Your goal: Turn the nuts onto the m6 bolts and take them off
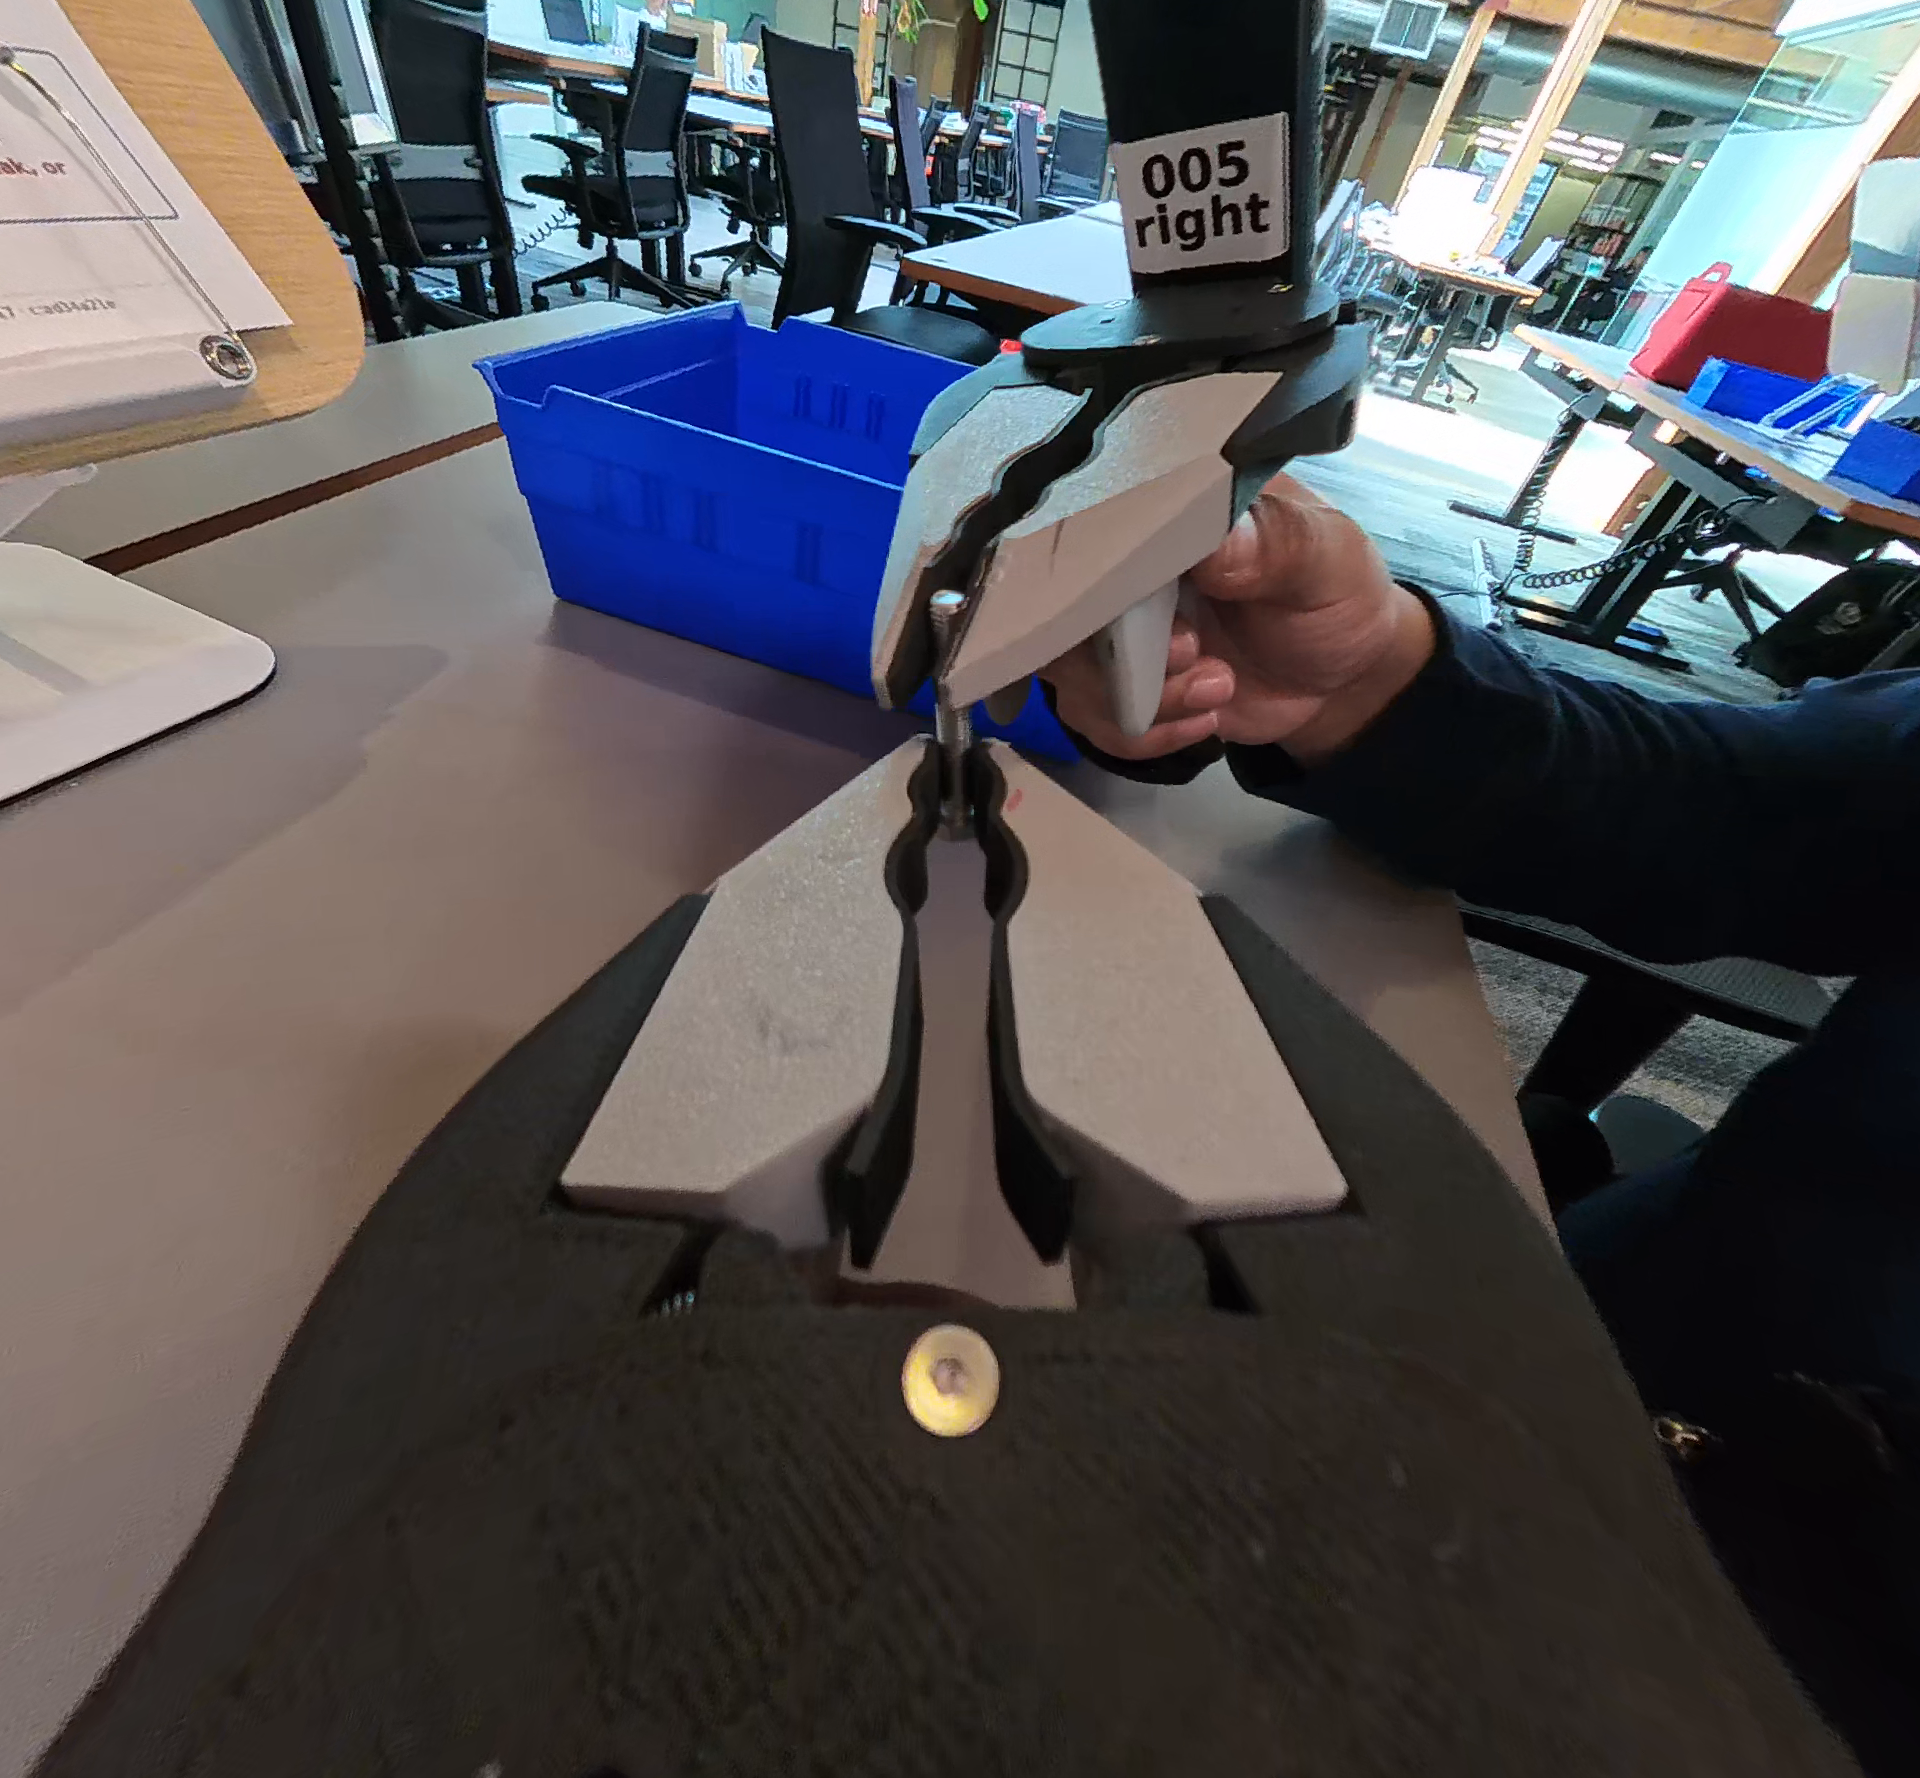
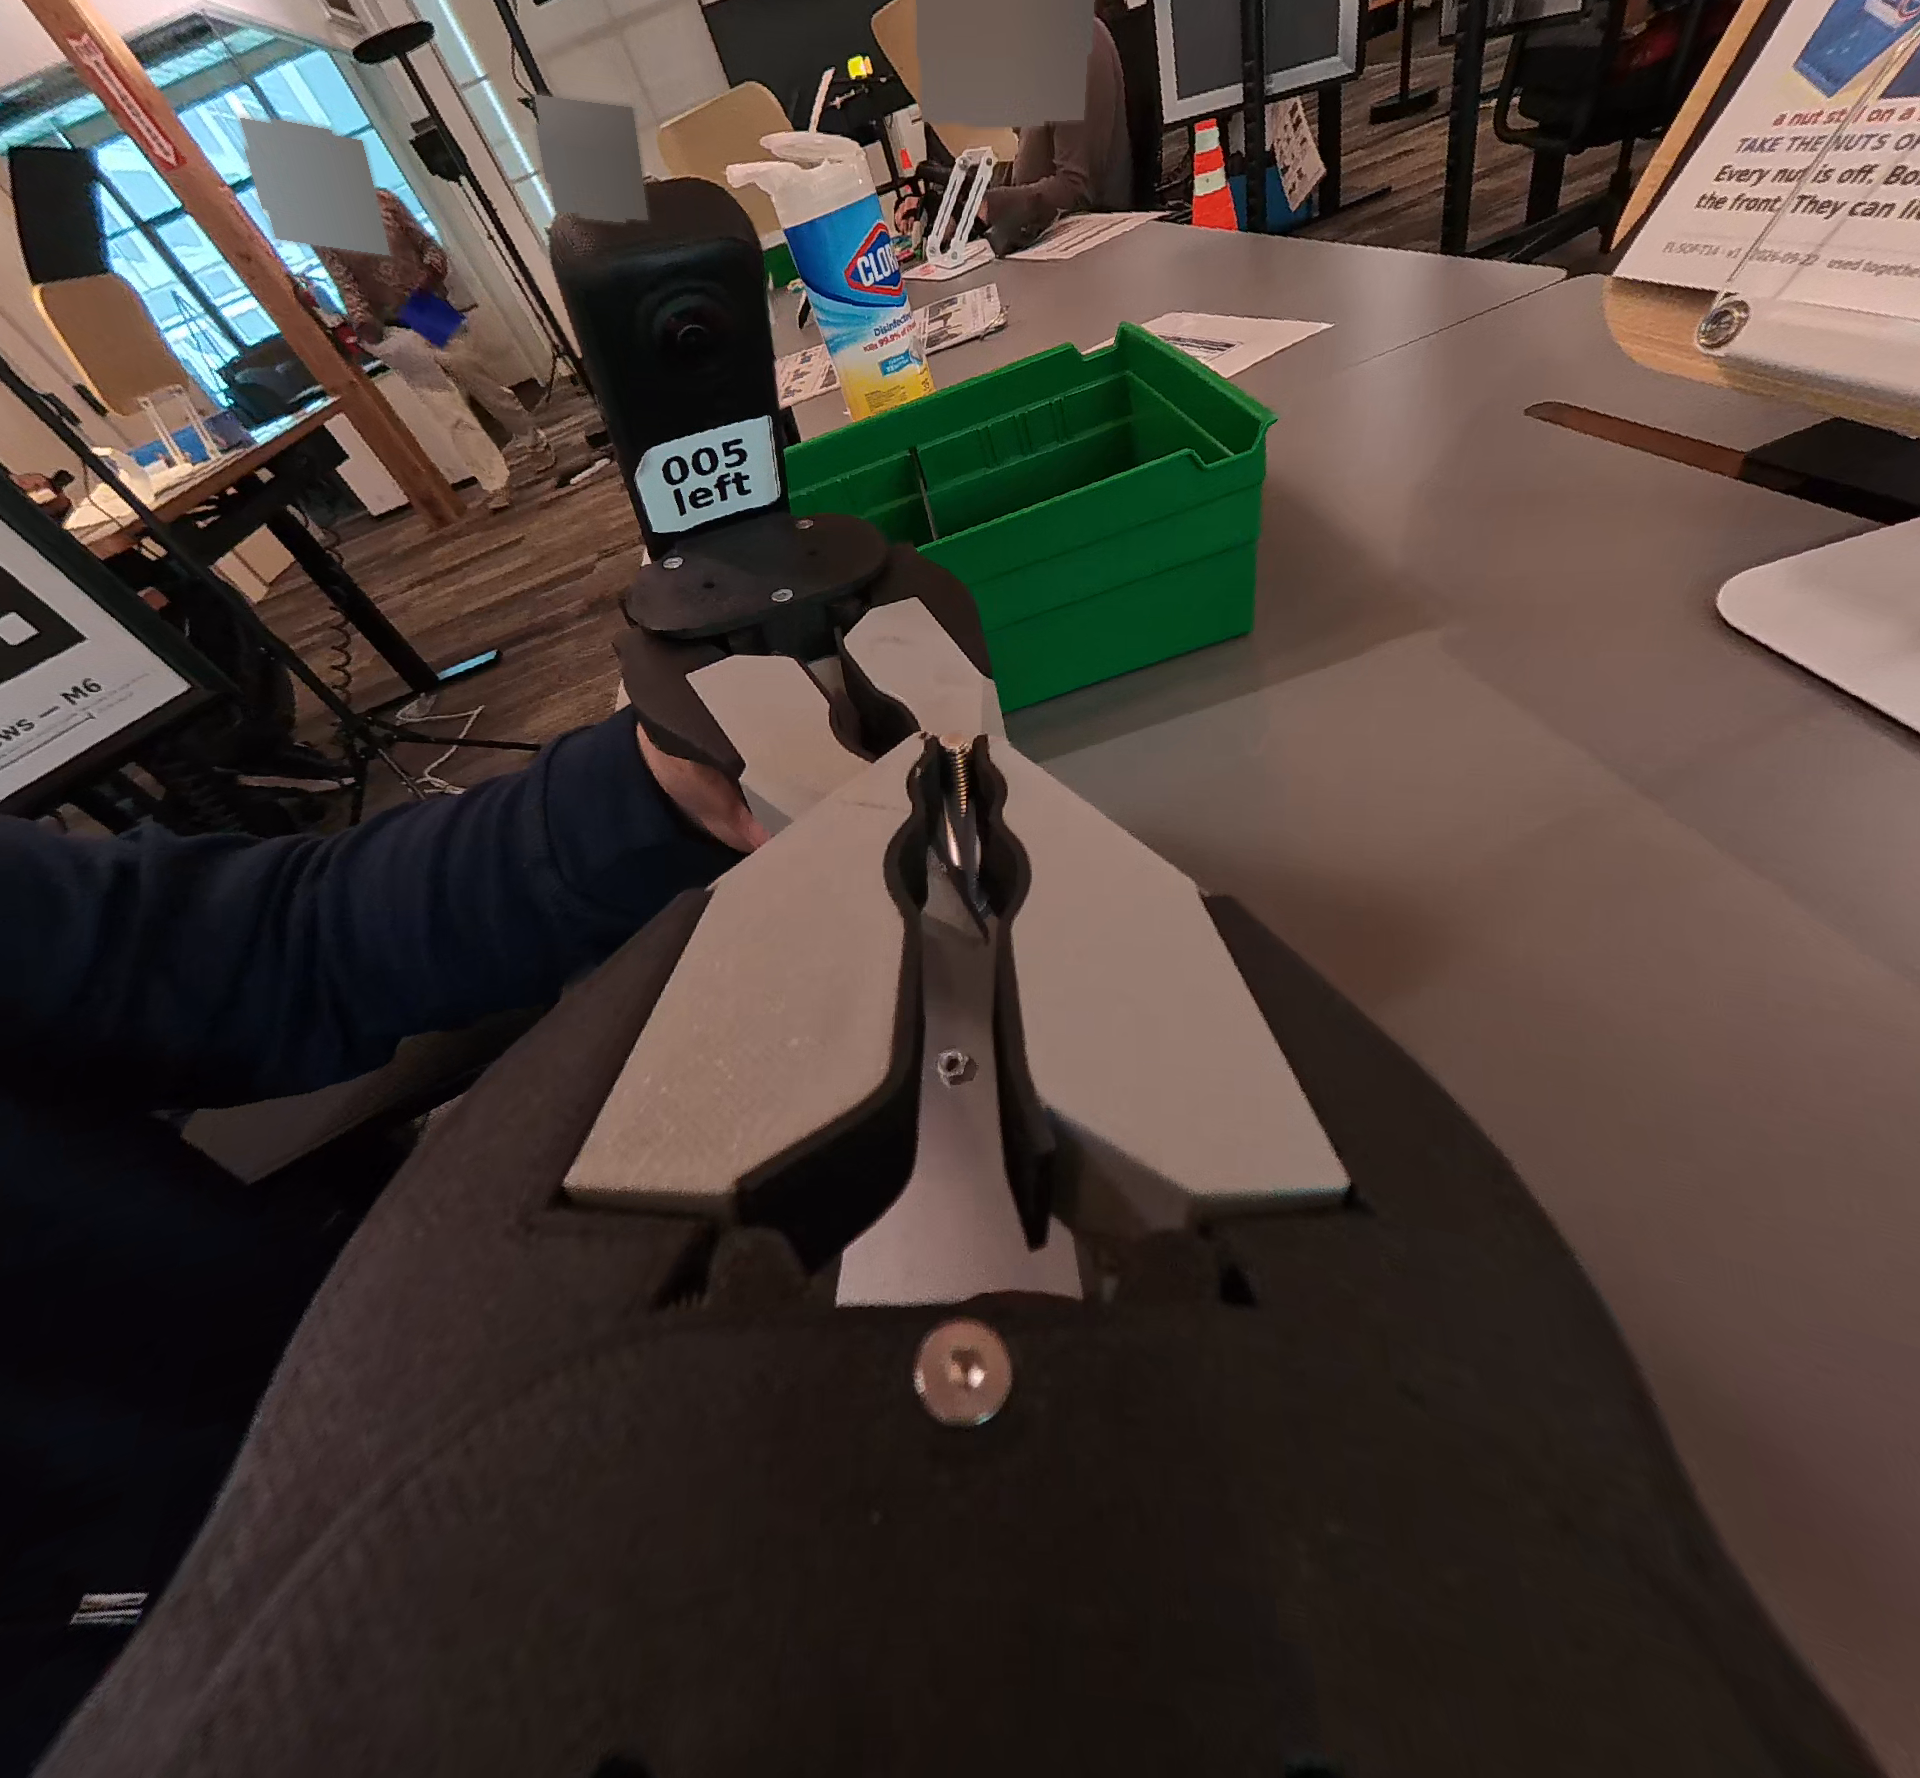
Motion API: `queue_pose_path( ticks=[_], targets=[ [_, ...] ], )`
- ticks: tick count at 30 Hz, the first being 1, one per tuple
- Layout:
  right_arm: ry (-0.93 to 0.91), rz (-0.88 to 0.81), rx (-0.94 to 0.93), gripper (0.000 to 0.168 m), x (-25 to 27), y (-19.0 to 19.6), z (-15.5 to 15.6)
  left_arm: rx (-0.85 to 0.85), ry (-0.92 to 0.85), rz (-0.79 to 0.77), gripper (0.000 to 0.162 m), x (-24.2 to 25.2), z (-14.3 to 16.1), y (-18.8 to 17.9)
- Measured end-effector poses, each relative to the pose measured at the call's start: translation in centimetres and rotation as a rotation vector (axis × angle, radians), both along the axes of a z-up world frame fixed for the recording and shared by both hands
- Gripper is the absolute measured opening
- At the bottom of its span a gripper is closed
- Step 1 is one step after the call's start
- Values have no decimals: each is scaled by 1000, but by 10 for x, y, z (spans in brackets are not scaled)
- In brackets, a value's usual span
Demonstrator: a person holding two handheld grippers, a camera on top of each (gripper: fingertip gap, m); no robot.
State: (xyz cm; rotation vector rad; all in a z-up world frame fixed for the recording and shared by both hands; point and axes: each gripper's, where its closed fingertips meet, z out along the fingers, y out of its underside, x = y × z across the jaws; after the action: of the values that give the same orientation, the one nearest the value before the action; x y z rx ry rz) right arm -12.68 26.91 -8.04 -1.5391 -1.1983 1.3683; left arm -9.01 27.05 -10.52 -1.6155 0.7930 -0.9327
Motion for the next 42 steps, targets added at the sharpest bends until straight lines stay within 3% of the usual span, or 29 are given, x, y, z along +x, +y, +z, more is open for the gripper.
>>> queue_pose_path(
  ticks=[9, 13, 17, 20, 23, 28, 33, 42],
  targets=[
    [-10, 4, 7, 3, -1, -1, -2, 2, 33, 8, 2, -1, -3, 0],
    [6, -12, 4, 17, 2, 3, 1, 23, 37, 12, 2, -4, -1, 0],
    [-4, -35, 21, 17, 7, 8, 1, 68, 18, 96, 2, -25, 11, 9],
    [-125, 19, 79, 16, 3, -3, -20, 118, 14, 155, 2, -39, 18, 14],
    [-350, 183, 100, 22, -2, -33, -68, 101, -19, 137, 2, -42, 21, 13],
    [-554, 254, 240, 21, -5, -48, -118, 116, 11, 107, 2, -39, 18, 9],
    [-552, 296, 360, 15, -10, -50, -126, 110, 18, 95, 2, -35, 16, 8],
    [-558, 379, 472, 18, -20, -50, -133, 114, -4, 87, 2, -36, 21, 6]
  ],
)
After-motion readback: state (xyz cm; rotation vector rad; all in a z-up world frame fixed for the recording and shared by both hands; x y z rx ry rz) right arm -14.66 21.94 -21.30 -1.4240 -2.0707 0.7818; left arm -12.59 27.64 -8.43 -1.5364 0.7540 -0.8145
